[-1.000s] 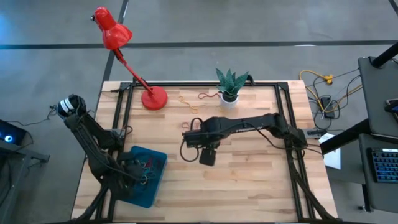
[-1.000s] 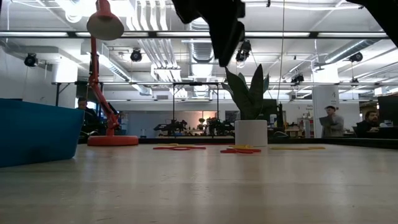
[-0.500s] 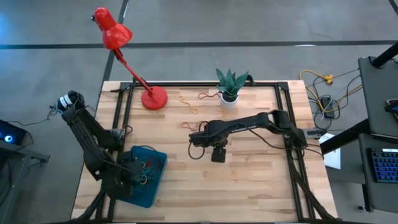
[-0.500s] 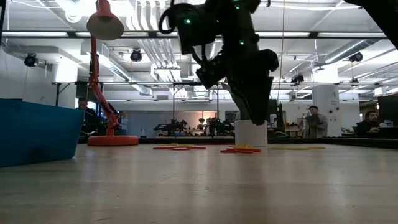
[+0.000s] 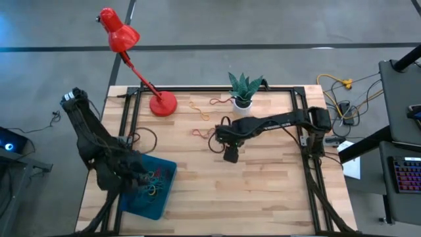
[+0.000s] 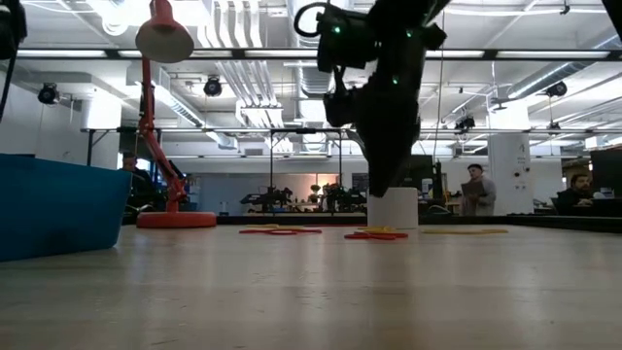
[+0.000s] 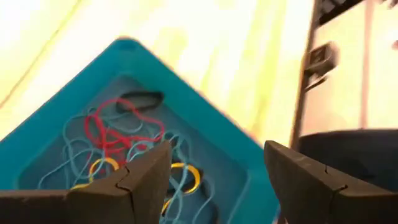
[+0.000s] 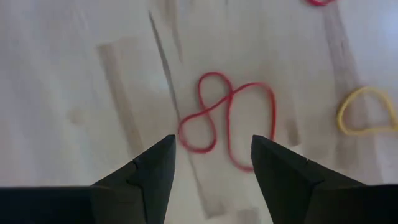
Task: Pick and place rubber bands into bin
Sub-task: Put the red rubber band into the blue bin
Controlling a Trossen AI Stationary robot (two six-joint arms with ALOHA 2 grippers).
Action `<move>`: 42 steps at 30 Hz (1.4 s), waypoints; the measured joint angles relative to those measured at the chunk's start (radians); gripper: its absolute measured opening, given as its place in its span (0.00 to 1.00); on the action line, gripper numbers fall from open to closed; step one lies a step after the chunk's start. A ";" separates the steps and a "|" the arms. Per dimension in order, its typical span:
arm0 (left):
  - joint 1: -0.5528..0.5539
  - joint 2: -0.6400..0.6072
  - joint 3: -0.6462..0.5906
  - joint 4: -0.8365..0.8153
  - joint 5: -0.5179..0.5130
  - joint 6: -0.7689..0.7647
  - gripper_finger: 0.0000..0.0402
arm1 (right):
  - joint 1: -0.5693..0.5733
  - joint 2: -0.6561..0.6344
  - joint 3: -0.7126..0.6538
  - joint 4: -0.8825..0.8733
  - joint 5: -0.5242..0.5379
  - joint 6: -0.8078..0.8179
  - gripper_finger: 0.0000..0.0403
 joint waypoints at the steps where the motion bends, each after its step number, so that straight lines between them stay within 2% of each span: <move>1: 0.003 -0.018 0.000 0.002 -0.007 0.000 0.60 | 0.002 -0.001 -0.019 0.026 0.014 -0.024 0.49; 9: 0.011 -0.084 0.000 0.007 -0.017 -0.049 0.60 | 0.003 0.019 -0.091 0.132 0.017 -0.081 0.49; 20: 0.011 -0.023 -0.001 0.016 -0.033 -0.078 0.60 | -0.017 0.040 -0.154 0.248 0.011 -0.157 0.49; 28: 0.011 0.004 -0.001 0.017 -0.032 -0.104 0.60 | -0.045 0.060 -0.185 0.276 -0.074 -0.136 0.48; 33: 0.011 -0.014 -0.001 0.017 -0.032 -0.105 0.60 | -0.039 0.062 -0.192 0.315 -0.074 -0.111 0.42; 37: 0.011 -0.026 -0.001 0.016 -0.041 -0.104 0.60 | -0.008 0.064 -0.209 0.366 -0.010 -0.126 0.34; 42: 0.011 -0.033 -0.001 0.018 -0.044 -0.106 0.60 | 0.028 0.064 -0.243 0.423 0.013 -0.123 0.24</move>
